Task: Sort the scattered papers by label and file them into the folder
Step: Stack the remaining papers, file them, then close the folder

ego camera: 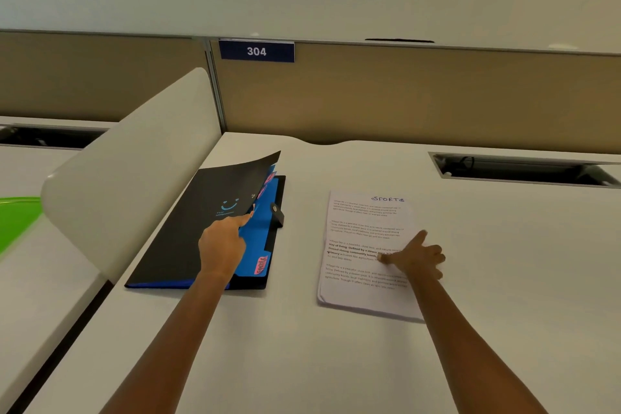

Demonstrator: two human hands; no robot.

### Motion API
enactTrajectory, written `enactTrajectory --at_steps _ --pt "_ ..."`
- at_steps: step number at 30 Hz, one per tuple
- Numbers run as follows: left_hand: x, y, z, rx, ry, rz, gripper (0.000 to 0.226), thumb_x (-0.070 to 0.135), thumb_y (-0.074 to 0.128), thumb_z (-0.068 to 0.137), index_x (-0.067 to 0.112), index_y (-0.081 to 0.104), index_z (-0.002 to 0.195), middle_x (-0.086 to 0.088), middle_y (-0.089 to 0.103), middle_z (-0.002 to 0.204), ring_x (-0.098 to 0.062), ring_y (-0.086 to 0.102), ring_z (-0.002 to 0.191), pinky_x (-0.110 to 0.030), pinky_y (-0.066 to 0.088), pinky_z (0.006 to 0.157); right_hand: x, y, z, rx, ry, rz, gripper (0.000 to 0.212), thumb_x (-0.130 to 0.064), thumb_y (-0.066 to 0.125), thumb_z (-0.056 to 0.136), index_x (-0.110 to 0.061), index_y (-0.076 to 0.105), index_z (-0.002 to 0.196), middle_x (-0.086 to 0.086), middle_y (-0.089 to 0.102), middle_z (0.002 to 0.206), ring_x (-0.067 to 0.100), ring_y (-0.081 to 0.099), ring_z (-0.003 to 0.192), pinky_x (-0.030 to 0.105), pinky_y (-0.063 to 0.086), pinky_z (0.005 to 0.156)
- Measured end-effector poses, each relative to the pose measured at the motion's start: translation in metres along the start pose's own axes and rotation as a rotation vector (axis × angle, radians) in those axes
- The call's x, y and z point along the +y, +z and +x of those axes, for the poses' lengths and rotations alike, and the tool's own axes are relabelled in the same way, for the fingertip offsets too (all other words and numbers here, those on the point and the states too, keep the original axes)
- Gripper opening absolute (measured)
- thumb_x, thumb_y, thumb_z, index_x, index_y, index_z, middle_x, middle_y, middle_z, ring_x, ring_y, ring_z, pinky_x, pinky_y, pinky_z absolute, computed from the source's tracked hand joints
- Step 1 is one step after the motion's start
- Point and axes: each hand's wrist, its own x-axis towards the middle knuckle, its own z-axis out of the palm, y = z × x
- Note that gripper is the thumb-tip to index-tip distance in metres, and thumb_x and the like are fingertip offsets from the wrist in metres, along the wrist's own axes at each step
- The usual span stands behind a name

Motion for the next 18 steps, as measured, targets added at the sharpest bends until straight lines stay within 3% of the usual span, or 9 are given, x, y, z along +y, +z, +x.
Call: enactTrajectory --at_steps 5,8,11,13,16,18 --pt "0.000 -0.002 0.001 0.027 -0.012 -0.035 0.044 0.010 0.046 0.093 0.023 0.044 0.135 -0.010 0.056 0.128 -0.023 0.060 0.102 -0.023 0.046 0.063 0.003 -0.003 0.006 -0.017 -0.008 0.147 0.107 -0.029 0.080 0.068 -0.002 0.007 0.142 0.024 0.026 0.142 0.039 0.036 0.129 0.046 0.038 0.101" --pt "-0.002 -0.006 0.001 0.043 -0.006 -0.064 0.043 0.008 0.046 0.092 0.021 0.047 0.133 -0.010 0.058 0.126 -0.023 0.061 0.097 -0.019 0.042 0.057 0.012 -0.008 0.014 -0.038 -0.035 0.279 0.065 -0.013 0.075 0.073 0.005 0.039 0.124 0.022 0.052 0.127 0.037 0.053 0.113 0.043 0.045 0.092" --pt "-0.004 -0.013 0.003 0.059 -0.008 -0.096 0.042 0.006 0.046 0.092 0.020 0.049 0.132 -0.011 0.061 0.119 -0.020 0.059 0.083 -0.011 0.032 0.047 0.016 -0.013 0.016 -0.170 -0.081 0.578 0.027 0.003 0.063 0.079 0.005 0.055 0.104 0.025 0.058 0.119 0.037 0.058 0.100 0.045 0.052 0.082" --pt "-0.004 -0.017 0.004 0.076 0.005 -0.111 0.042 0.004 0.046 0.091 0.020 0.052 0.129 -0.011 0.064 0.115 -0.015 0.053 0.075 -0.011 0.029 0.046 0.011 -0.019 0.012 -0.230 -0.088 0.780 0.025 0.007 0.057 0.083 0.006 0.055 0.107 0.024 0.057 0.121 0.032 0.056 0.094 0.036 0.053 0.066" --pt "-0.004 -0.023 0.004 0.108 0.021 -0.117 0.041 0.000 0.047 0.089 0.018 0.057 0.124 -0.009 0.063 0.118 -0.023 0.060 0.089 -0.014 0.033 0.053 -0.006 -0.033 0.002 -0.216 -0.145 0.898 0.032 0.005 0.055 0.086 0.009 0.051 0.117 0.022 0.056 0.124 0.029 0.054 0.091 0.020 0.050 0.043" --pt "-0.003 -0.026 0.003 0.128 0.025 -0.140 0.040 -0.002 0.047 0.088 0.016 0.060 0.121 -0.008 0.064 0.117 -0.024 0.061 0.094 -0.019 0.040 0.058 -0.019 -0.042 -0.005 -0.211 -0.186 0.939 0.034 0.004 0.056 0.086 0.008 0.050 0.119 0.021 0.056 0.123 0.028 0.054 0.090 0.012 0.046 0.037"
